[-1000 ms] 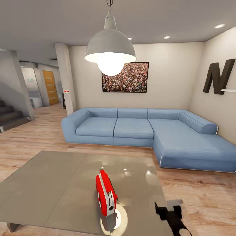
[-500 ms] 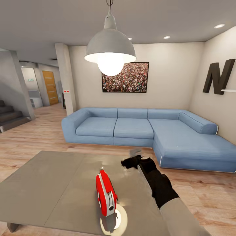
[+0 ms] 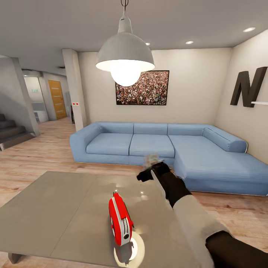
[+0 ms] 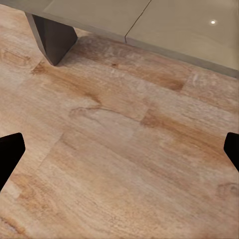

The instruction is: Turn on the radio receiver that's on the table in the living room.

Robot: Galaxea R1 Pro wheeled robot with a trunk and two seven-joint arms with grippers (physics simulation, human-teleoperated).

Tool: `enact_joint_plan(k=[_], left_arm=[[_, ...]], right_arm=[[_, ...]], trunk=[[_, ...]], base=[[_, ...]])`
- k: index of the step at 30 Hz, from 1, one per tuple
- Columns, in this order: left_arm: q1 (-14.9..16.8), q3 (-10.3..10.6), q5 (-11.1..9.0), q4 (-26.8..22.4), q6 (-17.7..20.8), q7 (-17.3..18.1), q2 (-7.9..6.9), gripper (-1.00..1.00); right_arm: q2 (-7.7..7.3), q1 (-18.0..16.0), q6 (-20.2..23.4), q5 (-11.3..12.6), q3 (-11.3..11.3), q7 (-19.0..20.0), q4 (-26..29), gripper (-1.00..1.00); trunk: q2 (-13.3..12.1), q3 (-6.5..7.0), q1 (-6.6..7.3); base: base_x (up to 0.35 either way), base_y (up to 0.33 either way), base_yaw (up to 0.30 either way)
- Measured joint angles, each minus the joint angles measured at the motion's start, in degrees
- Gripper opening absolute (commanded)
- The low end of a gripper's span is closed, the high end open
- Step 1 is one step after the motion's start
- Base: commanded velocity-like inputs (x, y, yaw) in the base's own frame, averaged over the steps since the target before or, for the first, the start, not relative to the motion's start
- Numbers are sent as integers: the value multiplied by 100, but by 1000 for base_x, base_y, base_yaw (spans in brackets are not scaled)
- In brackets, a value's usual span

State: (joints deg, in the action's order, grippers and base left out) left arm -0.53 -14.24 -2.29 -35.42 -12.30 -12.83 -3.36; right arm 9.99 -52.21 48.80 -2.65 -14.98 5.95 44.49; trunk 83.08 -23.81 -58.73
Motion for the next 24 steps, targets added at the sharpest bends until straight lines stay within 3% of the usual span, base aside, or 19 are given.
enact_joint_plan(k=[2, 5, 13, 24], left_arm=[[0, 0, 0, 0, 0, 0, 1, 100], [0, 0, 0, 0, -3, 0, 2, 100], [0, 16, -16, 0, -11, 8, 53, 100], [0, 17, -12, 0, -58, 7, 65, 100]], right_arm=[[1, -210, -415, 25, -1, -23, -962, 100], [1, -302, -727, 23, 0, -177, -1344, 100], [1, -333, -836, 37, 3, -267, -1450, 100], [1, -334, -848, 209, 13, 374, -1413, 100]], trunk=[[0, 0, 0], [0, 0, 0], [0, 0, 0], [0, 0, 0]], base=[[0, 0, 0], [0, 0, 0], [0, 0, 0], [0, 0, 0]])
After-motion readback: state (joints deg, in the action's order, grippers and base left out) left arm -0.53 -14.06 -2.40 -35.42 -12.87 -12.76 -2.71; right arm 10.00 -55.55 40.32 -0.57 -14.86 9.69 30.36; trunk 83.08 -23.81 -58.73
